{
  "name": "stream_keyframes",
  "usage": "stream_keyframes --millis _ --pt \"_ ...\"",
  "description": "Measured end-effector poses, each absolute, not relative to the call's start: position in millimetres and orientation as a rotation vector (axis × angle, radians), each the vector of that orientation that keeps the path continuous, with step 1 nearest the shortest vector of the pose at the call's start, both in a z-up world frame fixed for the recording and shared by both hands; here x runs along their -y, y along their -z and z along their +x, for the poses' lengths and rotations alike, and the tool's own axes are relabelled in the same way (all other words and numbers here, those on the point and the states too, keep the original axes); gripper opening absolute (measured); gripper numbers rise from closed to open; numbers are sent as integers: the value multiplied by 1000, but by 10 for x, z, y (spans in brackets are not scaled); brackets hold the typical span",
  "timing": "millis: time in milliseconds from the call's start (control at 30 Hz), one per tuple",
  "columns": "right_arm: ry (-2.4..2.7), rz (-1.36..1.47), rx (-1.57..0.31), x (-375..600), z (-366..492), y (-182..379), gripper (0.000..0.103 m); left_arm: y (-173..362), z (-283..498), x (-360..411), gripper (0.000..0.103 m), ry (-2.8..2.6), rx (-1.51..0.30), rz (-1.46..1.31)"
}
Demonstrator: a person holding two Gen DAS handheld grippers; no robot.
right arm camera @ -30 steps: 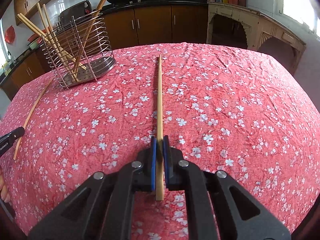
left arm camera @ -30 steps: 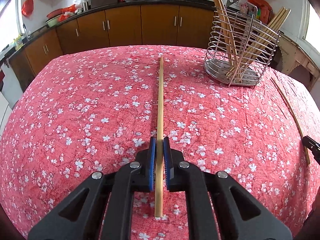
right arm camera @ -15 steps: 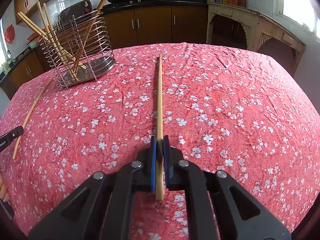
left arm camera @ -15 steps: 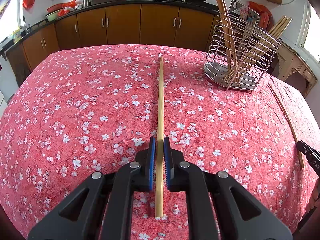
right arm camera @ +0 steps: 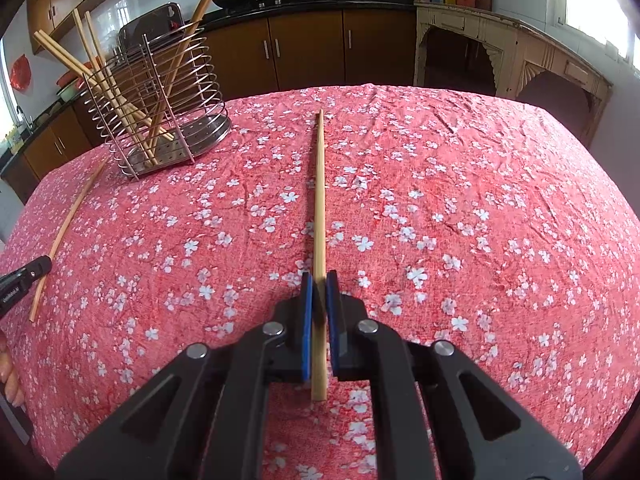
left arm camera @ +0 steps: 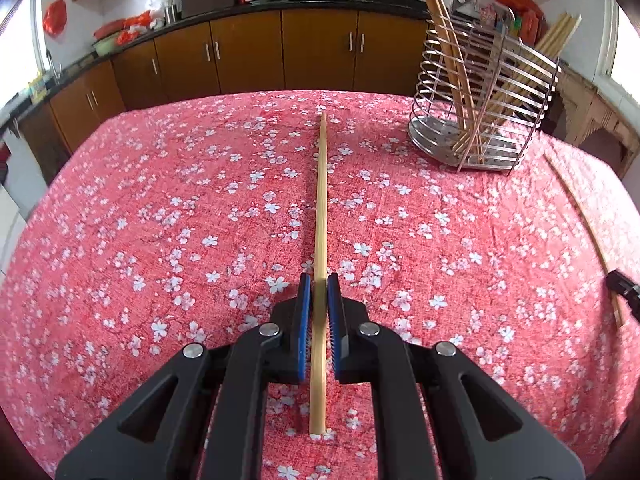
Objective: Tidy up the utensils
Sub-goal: 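Lift the left gripper's chopstick above the wire holder while the right gripper carries its chopstick there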
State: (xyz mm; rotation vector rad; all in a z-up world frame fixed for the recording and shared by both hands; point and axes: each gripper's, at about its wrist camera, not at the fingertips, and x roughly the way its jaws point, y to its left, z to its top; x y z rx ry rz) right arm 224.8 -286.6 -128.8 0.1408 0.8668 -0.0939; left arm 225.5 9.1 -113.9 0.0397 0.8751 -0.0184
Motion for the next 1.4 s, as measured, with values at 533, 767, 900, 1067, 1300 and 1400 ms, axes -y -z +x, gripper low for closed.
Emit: stream_keyframes --millis 533,767,900,1067,1300,1400 --pt "96 142 -864 2859 2169 1255 8 1105 2239 -36 7 -12 -874 102" --pt "96 127 -764 2892 1909 1004 8 972 1970 -188 7 47 -828 43" --pt "100 118 -654 2937 1715 663 8 663 1757 -269 7 93 -728 7" --pt "88 123 -509 2983 1548 245 8 177 1540 -416 7 125 -572 -73" --pt "31 144 -323 2956 1407 -226 8 -249 1463 -481 7 121 -439 -120" --pt "20 156 -302 2953 1445 -305 8 -339 1491 -472 7 115 -423 -109"
